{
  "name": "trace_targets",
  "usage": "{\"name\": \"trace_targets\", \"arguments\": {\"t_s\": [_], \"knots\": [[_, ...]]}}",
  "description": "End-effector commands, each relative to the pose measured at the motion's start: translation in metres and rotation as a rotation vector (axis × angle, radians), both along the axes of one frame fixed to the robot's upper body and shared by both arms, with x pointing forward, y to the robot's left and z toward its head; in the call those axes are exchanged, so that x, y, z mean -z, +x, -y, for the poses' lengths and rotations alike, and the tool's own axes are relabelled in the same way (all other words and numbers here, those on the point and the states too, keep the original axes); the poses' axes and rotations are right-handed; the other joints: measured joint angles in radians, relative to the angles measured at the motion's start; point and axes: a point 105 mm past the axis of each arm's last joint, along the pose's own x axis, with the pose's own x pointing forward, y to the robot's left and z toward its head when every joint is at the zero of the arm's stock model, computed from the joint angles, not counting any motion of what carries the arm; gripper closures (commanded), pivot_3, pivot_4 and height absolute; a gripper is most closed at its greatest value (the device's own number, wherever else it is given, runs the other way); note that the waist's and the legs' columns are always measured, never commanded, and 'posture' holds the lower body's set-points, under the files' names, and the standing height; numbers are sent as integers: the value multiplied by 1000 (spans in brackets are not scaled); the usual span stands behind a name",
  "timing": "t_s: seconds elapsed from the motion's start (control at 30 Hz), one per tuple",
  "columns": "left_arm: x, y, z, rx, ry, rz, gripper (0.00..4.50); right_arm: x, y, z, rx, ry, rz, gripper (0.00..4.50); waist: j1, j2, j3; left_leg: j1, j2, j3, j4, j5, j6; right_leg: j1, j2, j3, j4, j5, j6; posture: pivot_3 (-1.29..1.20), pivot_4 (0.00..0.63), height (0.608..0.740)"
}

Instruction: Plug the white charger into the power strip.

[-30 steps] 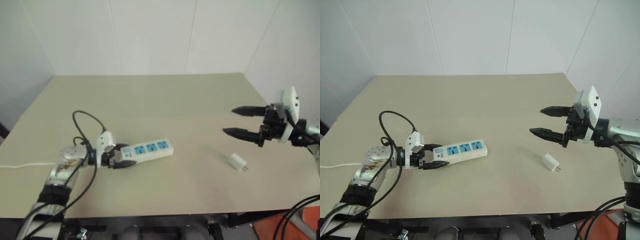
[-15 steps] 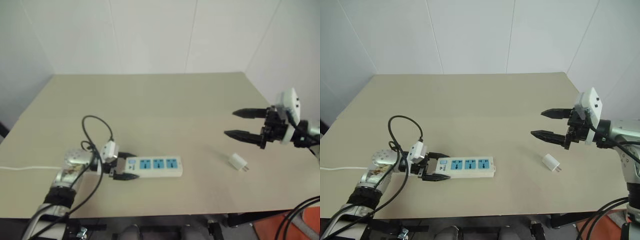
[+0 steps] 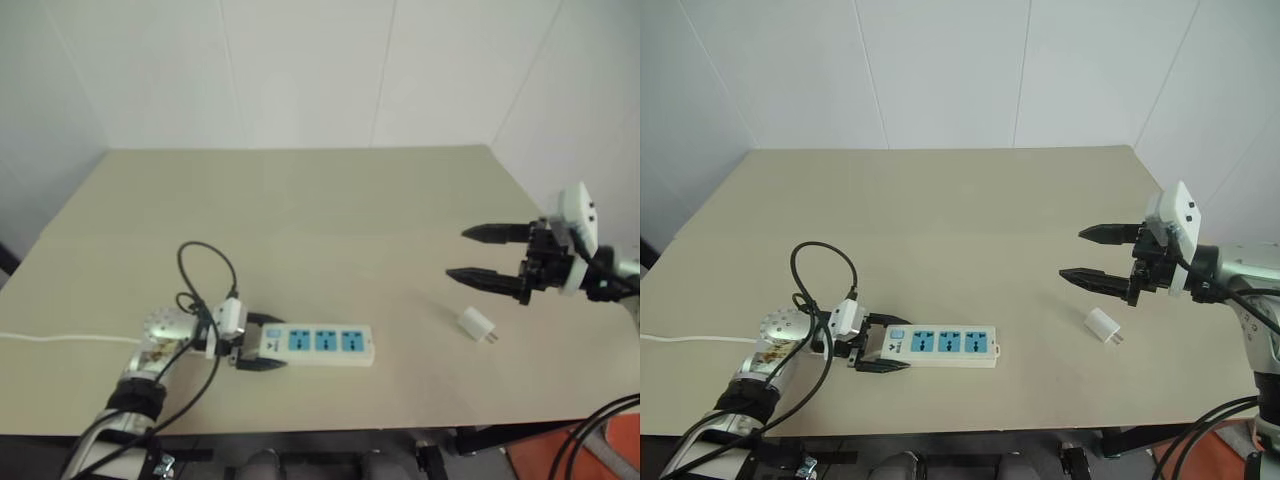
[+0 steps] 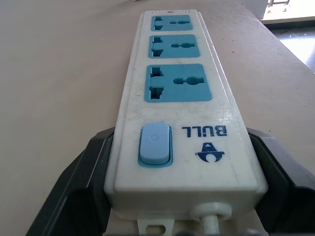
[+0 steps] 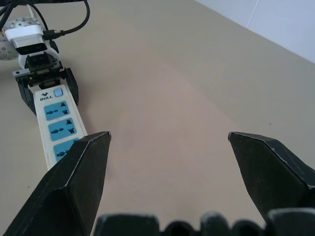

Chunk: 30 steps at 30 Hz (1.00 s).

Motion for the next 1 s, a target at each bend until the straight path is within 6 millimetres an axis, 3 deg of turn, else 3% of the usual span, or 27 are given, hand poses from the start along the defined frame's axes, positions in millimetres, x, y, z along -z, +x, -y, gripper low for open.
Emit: {"name": "trace_targets", "arguments": {"t_s": [0.03, 0.2, 0.37, 0.5, 0.63, 0.77, 1.0], "knots": [[3, -2, 7, 3, -4, -1, 1199, -14, -2, 6, 42, -22, 36, 0, 0, 0, 0, 0, 0, 0, 0, 0, 0, 1, 0, 0, 0, 0, 0, 0, 150, 740], [4, -3, 9, 4, -5, -47, 1199, -5, 17, 25, 289, -162, -195, 0, -3, 2, -1, 1, 0, 1, 1, 0, 0, 1, -1, 0, 0, 0, 0, 0, 150, 740], [5, -3, 12, 14, 11, -79, 1199, -13, 29, 20, 463, -123, -471, 0, -6, 3, -1, 1, 1, 1, 0, 0, 0, -2, 0, 1, 1, 0, -1, 0, 150, 740], [5, 1, 13, -7, 10, -92, 1199, 1, 23, 13, 562, -266, -665, 0, 1, 3, -2, -2, 2, 1, -2, 0, 0, -5, 0, 0, 1, -1, -3, 0, 150, 740], [8, 1, 17, -9, 10, -94, 1199, 14, 17, 9, 562, -352, -718, 0, 6, 3, -2, -5, 1, 1, -2, -1, 1, -7, -1, 0, 0, -1, -3, 0, 150, 740], [9, -1, 21, -9, 2, -97, 1199, 32, 20, 18, 627, -399, -750, 0, 7, 3, -2, -4, 1, 1, -1, -1, 1, -6, -1, 0, 1, -1, -2, 0, 150, 740], [10, -1, 22, -5, 7, -99, 1199, 49, 26, 16, 628, -448, -745, 0, 5, 3, -2, -4, 1, 1, 2, -1, 1, -6, -1, 0, 2, 0, -2, 0, 150, 740]]}}
